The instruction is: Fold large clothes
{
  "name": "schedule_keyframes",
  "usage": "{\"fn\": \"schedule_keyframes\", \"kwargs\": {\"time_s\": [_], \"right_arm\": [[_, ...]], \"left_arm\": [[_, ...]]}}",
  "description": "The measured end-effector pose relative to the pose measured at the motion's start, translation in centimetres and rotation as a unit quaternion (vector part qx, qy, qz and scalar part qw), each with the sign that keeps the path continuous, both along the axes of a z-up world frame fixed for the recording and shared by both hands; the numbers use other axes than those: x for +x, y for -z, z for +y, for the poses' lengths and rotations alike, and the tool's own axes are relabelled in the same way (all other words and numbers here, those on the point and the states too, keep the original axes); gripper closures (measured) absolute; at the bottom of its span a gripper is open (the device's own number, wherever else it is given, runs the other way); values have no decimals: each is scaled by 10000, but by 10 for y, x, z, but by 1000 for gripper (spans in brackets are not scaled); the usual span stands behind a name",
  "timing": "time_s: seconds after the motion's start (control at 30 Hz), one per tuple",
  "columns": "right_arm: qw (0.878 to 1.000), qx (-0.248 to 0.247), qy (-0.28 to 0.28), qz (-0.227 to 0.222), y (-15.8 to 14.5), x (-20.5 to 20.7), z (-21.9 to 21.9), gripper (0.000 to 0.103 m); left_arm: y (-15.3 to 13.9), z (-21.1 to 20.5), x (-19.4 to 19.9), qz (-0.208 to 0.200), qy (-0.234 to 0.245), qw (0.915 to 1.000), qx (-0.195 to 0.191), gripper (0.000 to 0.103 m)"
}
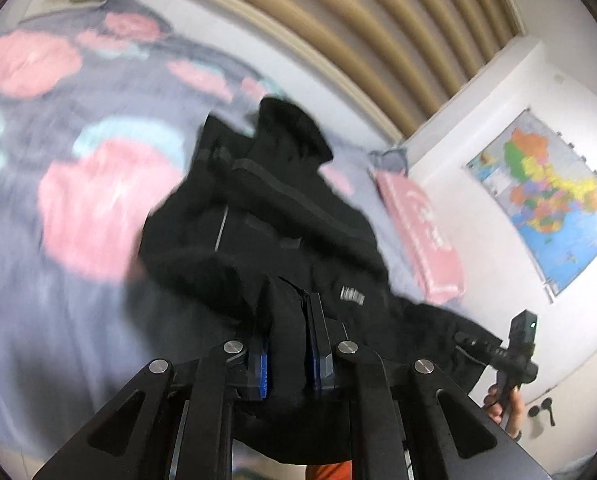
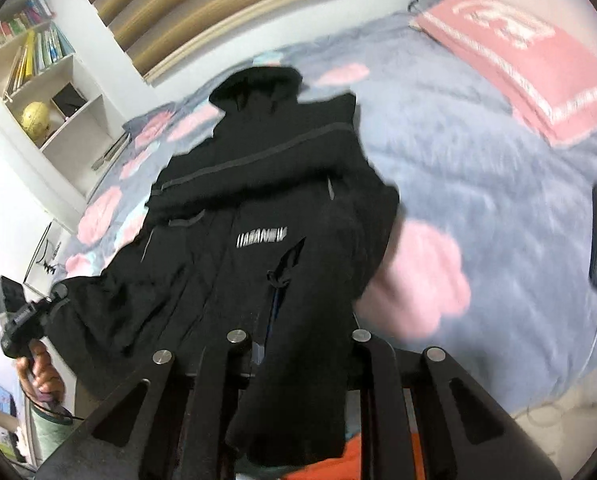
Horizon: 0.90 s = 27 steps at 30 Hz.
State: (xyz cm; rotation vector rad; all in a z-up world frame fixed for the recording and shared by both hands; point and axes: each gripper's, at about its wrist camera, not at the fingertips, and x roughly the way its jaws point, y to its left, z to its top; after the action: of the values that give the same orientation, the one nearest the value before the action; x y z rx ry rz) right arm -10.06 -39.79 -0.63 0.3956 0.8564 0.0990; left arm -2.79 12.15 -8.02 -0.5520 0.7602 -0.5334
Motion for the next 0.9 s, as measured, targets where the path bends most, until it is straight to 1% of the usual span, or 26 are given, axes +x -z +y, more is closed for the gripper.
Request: {"fn": "schedule_keyframes", "kwargs": {"time_s": [0.13, 0.17, 0.3, 0.4, 0.47, 0.5, 0.53, 0.57, 0.6, 0.63, 0.67, 0.7, 0.77, 0.8, 0.87, 0.9], "right_arm": [[9995, 216, 142, -181, -17, 42, -13, 81], [9993, 248, 170, -216, -21, 53, -16, 81], [9987, 287, 183, -371, -36, 88, -24, 81], [9991, 269, 96, -321, -38, 100, -22, 81], [9998, 122, -41, -175, -34, 97, -16, 81], [9999, 9, -113, -102, -31, 90, -14, 81], [9999, -64, -156, -21, -28, 80, -13, 78], [9996, -184, -184, 126, -24, 69, -13, 74], [9992, -287, -160, 230, -22, 58, -14, 62], [9983, -442, -59, 363, -22, 41, -18, 40], [9979, -519, 27, 394, -25, 30, -22, 32], [9978, -540, 109, 380, -33, 16, -28, 22], [9979, -525, 242, 293, -49, 0, -40, 21], [9978, -551, 319, 174, -63, -6, -46, 21], [9972, -636, 381, -23, -81, -7, -50, 21], [9967, -707, 379, -116, -90, -2, -49, 21]], "left_arm": [[-22, 9, 39, -132, -135, 9993, -323, 88], [-28, 10, 54, -173, -201, 9991, -331, 88], [-40, 4, 92, -248, -283, 9987, -331, 88], [-42, 1, 113, -230, -266, 9989, -306, 88], [-41, 0, 119, -170, -194, 9994, -236, 88], [-39, 1, 116, -144, -120, 9996, -199, 88], [-37, 2, 112, -141, -7, 9998, -169, 87], [-35, 5, 102, -131, 167, 9997, -81, 85], [-34, 7, 92, -122, 298, 9995, 3, 83], [-34, 8, 83, -110, 394, 9991, 83, 81], [-36, 12, 70, -26, 544, 9982, 234, 80], [-38, 13, 64, 38, 595, 9976, 344, 78], [-51, 12, 50, 86, 700, 9943, 805, 76], [-56, 10, 46, 46, 722, 9929, 944, 75], [-71, -1, 42, -83, 854, 9876, 1316, 72], [-82, -7, 39, -260, 856, 9853, 1453, 66]]}}
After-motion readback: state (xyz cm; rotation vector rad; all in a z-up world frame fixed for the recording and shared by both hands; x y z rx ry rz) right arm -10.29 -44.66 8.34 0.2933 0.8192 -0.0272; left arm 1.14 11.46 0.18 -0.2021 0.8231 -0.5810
